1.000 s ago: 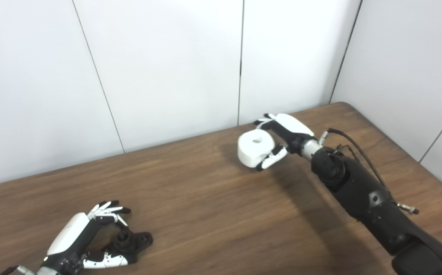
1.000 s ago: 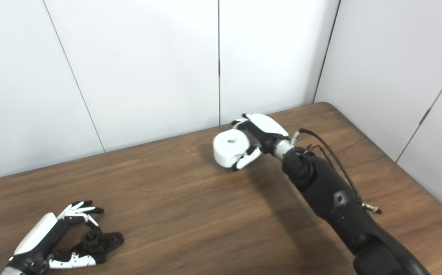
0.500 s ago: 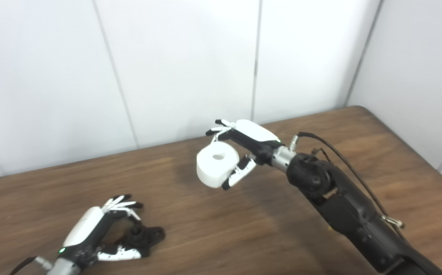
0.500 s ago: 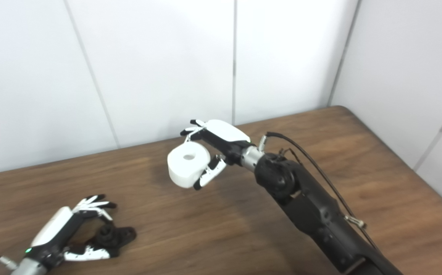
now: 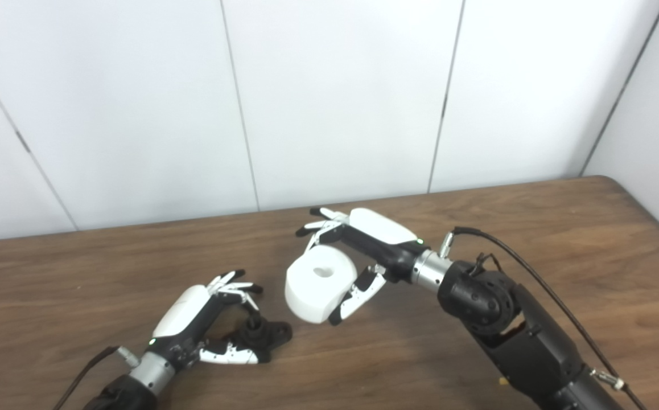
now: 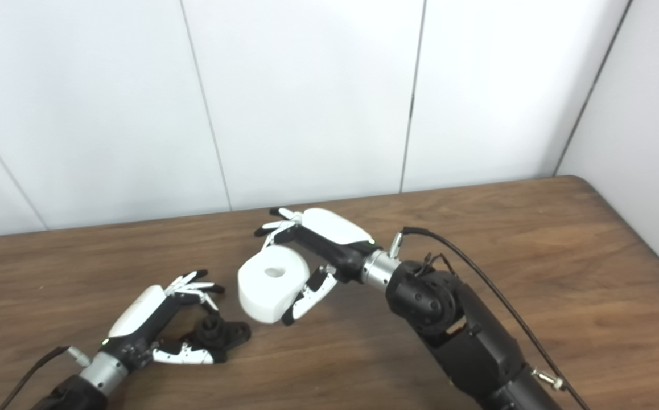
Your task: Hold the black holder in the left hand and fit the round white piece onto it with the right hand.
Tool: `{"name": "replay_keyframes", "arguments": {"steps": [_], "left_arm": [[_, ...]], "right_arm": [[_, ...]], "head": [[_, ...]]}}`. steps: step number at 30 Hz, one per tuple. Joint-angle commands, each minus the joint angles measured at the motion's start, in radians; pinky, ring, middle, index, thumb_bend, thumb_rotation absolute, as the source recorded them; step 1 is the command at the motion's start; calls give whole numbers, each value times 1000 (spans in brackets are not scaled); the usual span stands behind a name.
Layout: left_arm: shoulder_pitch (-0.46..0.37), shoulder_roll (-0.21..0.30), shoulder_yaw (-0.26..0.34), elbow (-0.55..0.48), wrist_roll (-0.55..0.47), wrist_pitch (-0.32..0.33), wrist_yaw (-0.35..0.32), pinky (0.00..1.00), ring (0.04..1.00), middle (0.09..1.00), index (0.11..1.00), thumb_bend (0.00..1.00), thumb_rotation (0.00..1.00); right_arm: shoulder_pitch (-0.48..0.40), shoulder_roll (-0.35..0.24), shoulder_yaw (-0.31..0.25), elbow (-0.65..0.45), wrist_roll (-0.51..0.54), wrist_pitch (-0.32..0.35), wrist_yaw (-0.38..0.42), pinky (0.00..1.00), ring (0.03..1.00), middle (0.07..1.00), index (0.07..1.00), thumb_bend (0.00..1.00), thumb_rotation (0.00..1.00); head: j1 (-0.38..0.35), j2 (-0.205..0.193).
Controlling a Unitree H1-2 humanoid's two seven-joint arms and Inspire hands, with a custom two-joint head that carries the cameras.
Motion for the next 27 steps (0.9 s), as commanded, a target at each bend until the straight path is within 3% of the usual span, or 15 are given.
{"name": "replay_keyframes", "arguments": {"steps": [1,6,11,20,27], "left_arm": [[-2,-8,-19,-6,45,36,-6,1000,987,821,481,523,50],[3,-25,-21,-17,65,57,21,1000,996,822,482,523,50],[10,-38,-25,-30,68,80,29,1000,999,822,481,523,50],[17,-44,-43,-42,75,96,32,1000,998,821,481,523,51],[16,-52,-57,-51,80,113,33,1000,999,821,481,524,51]], "right_arm": [[-4,23,-21,-56,-32,16,-50,1000,1000,837,482,519,146],[52,63,-39,-115,-111,86,-76,1000,1000,819,482,519,143],[101,81,-46,-141,-154,104,-95,1000,1000,816,483,518,140],[77,64,-39,-116,-206,37,-146,1000,998,808,481,519,140],[17,44,-35,-113,-214,31,-108,1000,992,793,480,521,138]], "head": [[2,0],[20,9],[44,24],[67,33],[91,42]]}}
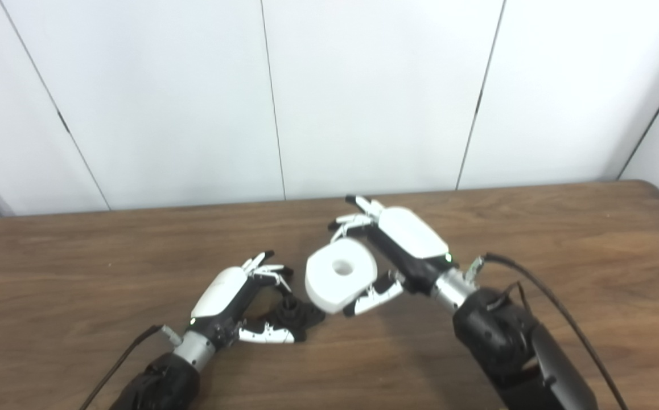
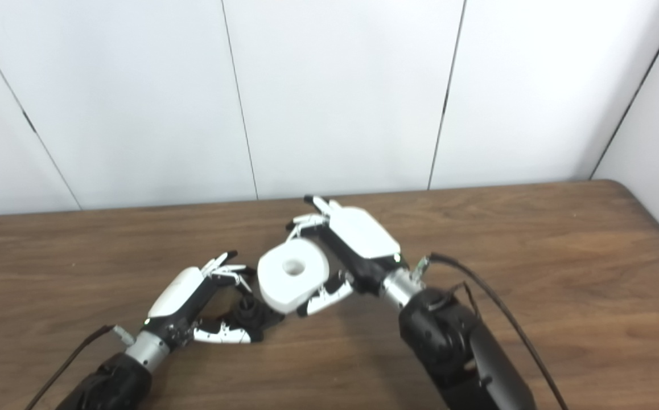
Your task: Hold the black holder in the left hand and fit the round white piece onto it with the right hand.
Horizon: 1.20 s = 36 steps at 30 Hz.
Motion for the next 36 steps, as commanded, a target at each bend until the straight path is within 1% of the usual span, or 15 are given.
{"name": "replay_keyframes", "arguments": {"steps": [1,8,16,25,30,36], "left_arm": [[5,-11,-27,-1,31,5,-18,1000,998,820,481,524,51],[3,-17,-36,7,31,6,-11,1000,994,814,481,524,51],[2,-25,-46,11,34,3,-7,1000,996,814,481,524,53],[2,-30,-53,6,38,14,-4,1000,999,816,481,524,52],[1,-32,-58,5,41,16,-5,1000,1000,816,481,524,53],[0,-36,-60,8,38,16,-1,1000,1000,817,481,524,53]], "right_arm": [[-61,-8,-11,-25,10,-30,-5,1000,992,792,479,522,137],[-111,-45,-17,-46,9,-18,55,1000,979,795,480,523,138],[-146,-48,-15,-45,15,-23,82,1000,977,792,480,523,137],[-160,-19,11,-25,14,-15,103,1000,963,792,480,523,138],[-160,8,19,8,21,-32,93,1000,963,793,480,523,140],[-149,42,22,35,24,-23,84,1000,968,795,480,521,142]], "head": [[5,1],[16,3],[28,2],[37,6],[43,7],[55,8]]}}
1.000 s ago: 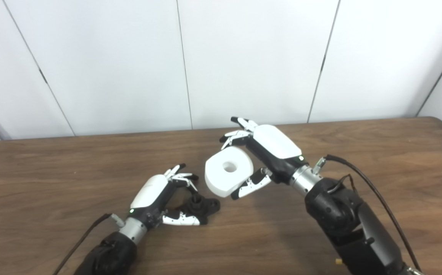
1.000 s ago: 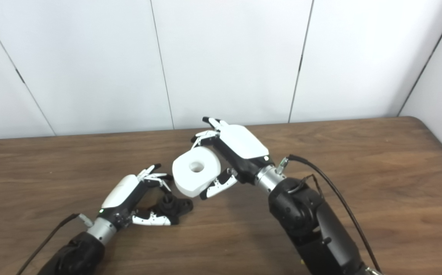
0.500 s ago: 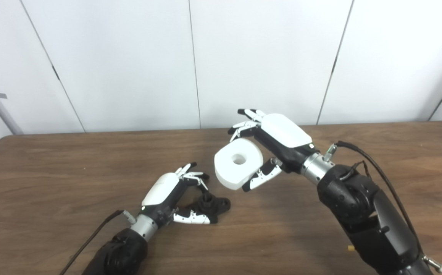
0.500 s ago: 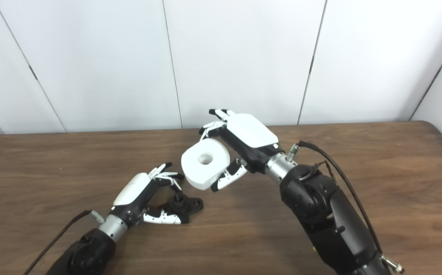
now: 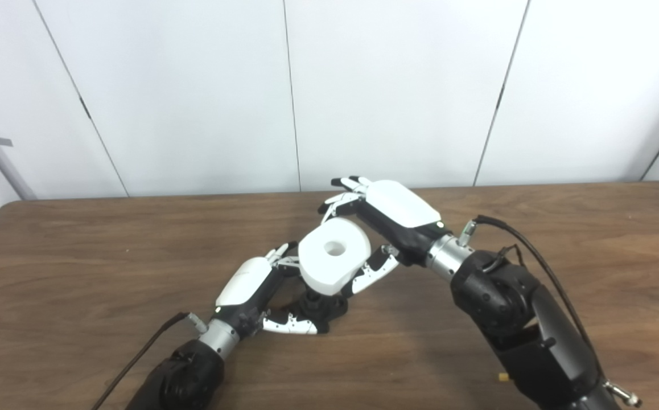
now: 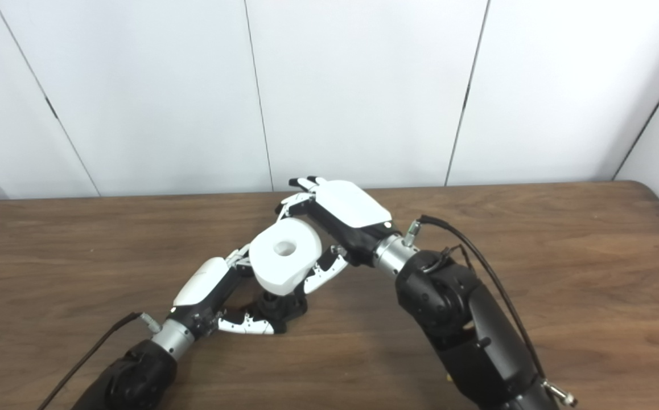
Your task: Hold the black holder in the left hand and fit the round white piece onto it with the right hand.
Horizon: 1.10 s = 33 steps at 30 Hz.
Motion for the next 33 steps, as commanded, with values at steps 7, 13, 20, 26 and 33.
{"name": "replay_keyframes", "arguments": {"steps": [7,13,20,26,33], "left_arm": [[9,-16,-30,5,27,12,-25,1000,1000,816,481,524,53],[8,-17,-30,-1,27,17,-28,1000,1000,821,481,524,53],[11,-15,-29,-18,24,22,-30,1000,1000,821,481,524,53],[13,-10,-31,-25,29,25,-27,1000,1000,820,481,524,53],[15,-8,-32,-37,22,30,-31,1000,1000,820,481,524,53]], "right_arm": [[-28,35,-5,1,21,-9,-31,1000,972,801,481,520,144],[-17,53,-6,18,29,-8,-36,1000,980,805,481,520,144],[-5,58,-3,44,36,-13,-45,1000,977,811,481,519,144],[8,60,-4,50,35,-1,-43,1000,979,812,481,520,143],[12,48,-5,64,36,-6,-39,1000,980,815,481,520,143]], "head": [[10,1],[19,2],[24,8],[21,13],[15,22]]}}
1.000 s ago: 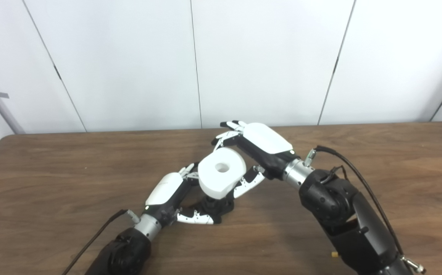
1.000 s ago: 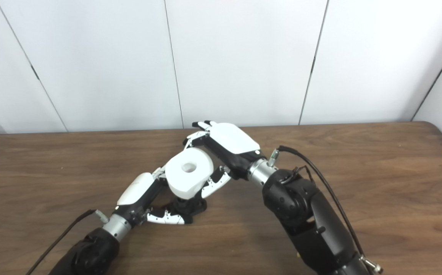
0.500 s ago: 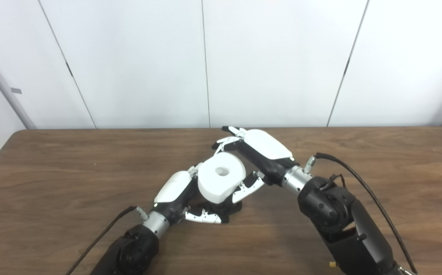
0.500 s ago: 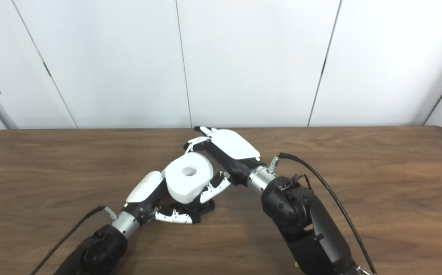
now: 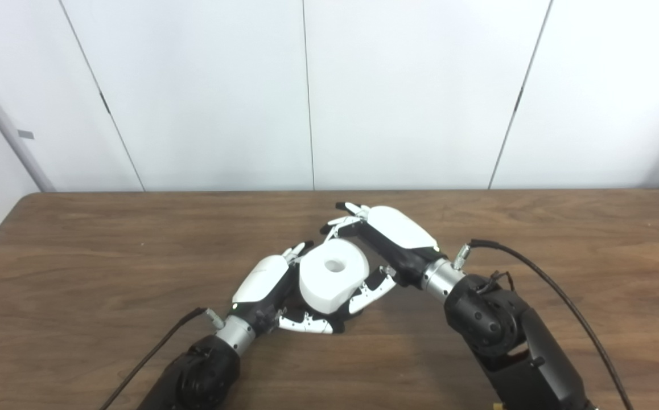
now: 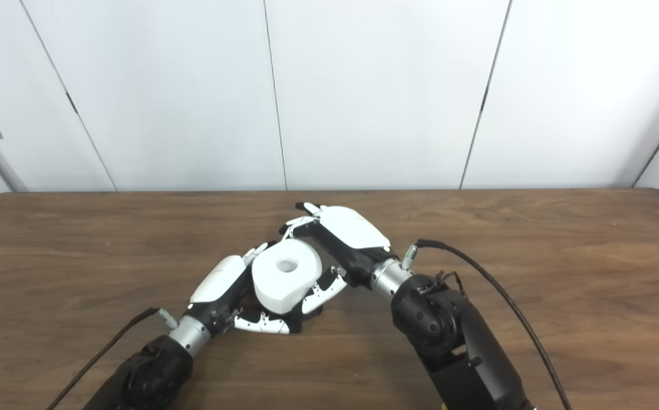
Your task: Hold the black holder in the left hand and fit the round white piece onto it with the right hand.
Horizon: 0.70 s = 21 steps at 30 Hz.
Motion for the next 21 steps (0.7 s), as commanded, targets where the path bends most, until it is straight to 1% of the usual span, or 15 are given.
{"name": "replay_keyframes", "arguments": {"steps": [1,6,15,21], "left_arm": [[10,-1,-21,-15,21,2,-32,1000,1000,821,481,524,53],[12,-3,-22,-28,23,21,-37,1000,1000,820,481,524,53],[13,-3,-24,-36,20,20,-33,1000,1000,818,481,524,53],[15,-8,-28,-55,27,45,-37,1000,1000,818,481,524,53]], "right_arm": [[-34,-3,-9,-23,16,-13,-25,1000,979,814,481,520,143],[-39,-21,-4,-20,12,-18,-17,1000,978,813,481,520,143],[-53,-42,11,-23,14,-23,-1,1000,969,805,481,521,143],[-62,-54,22,-28,15,-20,14,1000,965,802,481,522,141]], "head": [[-1,3],[-3,10],[-8,23],[-7,31]]}}
